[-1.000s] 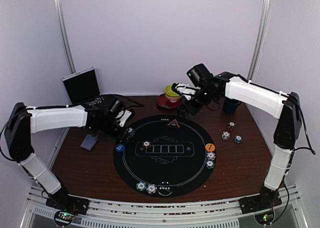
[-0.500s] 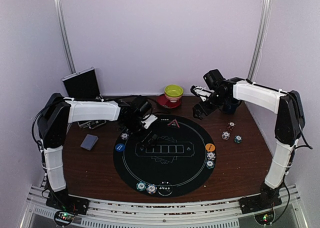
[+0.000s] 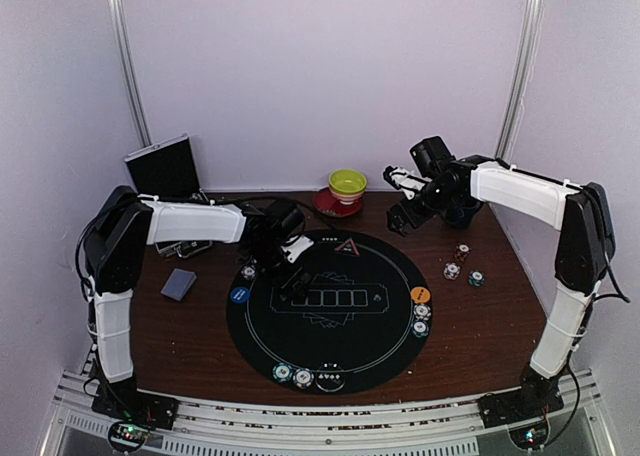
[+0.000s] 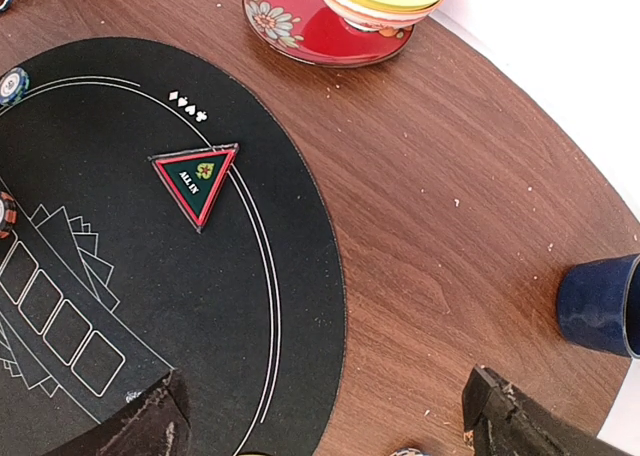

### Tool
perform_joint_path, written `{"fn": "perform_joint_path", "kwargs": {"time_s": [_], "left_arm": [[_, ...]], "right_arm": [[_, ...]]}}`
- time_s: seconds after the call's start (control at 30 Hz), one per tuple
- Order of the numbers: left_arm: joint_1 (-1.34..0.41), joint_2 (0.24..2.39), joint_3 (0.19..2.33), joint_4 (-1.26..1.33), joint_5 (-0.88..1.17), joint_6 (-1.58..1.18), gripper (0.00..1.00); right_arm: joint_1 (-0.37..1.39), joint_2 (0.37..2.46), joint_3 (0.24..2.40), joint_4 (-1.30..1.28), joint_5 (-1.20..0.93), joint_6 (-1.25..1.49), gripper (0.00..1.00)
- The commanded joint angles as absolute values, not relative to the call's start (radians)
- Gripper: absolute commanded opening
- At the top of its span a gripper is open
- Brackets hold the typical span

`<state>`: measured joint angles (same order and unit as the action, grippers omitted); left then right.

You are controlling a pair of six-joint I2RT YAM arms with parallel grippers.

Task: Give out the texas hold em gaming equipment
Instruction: Pick up the poker chip from the pile of poker chips.

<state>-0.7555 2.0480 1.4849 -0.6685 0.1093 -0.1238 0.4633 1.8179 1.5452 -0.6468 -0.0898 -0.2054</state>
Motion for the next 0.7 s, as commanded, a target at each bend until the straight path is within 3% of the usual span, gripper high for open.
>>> {"fn": "perform_joint_path", "kwargs": {"time_s": [0.0,0.2,0.43,0.67], "left_arm": [[-0.747,2.081,1.515,-0.678,0.116,-0.109,0.87],[-0.747,2.106,1.528,-0.678,0.074,-0.113,0.87],[-0.747,2.136,1.551,-0.693,0.063,-0.111,0.74],[-0.747,2.140,1.542,-0.696,0.042,-0.104,0.69]], "right_arm": [[0.463,1.792,1.534,-0.626,-0.068,-0.196,0.96],[0.463,1.790,1.533,-0.625,-0.069,-0.197,0.96],[0.463,1.786,1.532,-0.623,-0.066,-0.200,0.96],[0.463,1.785,1.530,-0.620,-0.066,-0.201,0.95]]}}
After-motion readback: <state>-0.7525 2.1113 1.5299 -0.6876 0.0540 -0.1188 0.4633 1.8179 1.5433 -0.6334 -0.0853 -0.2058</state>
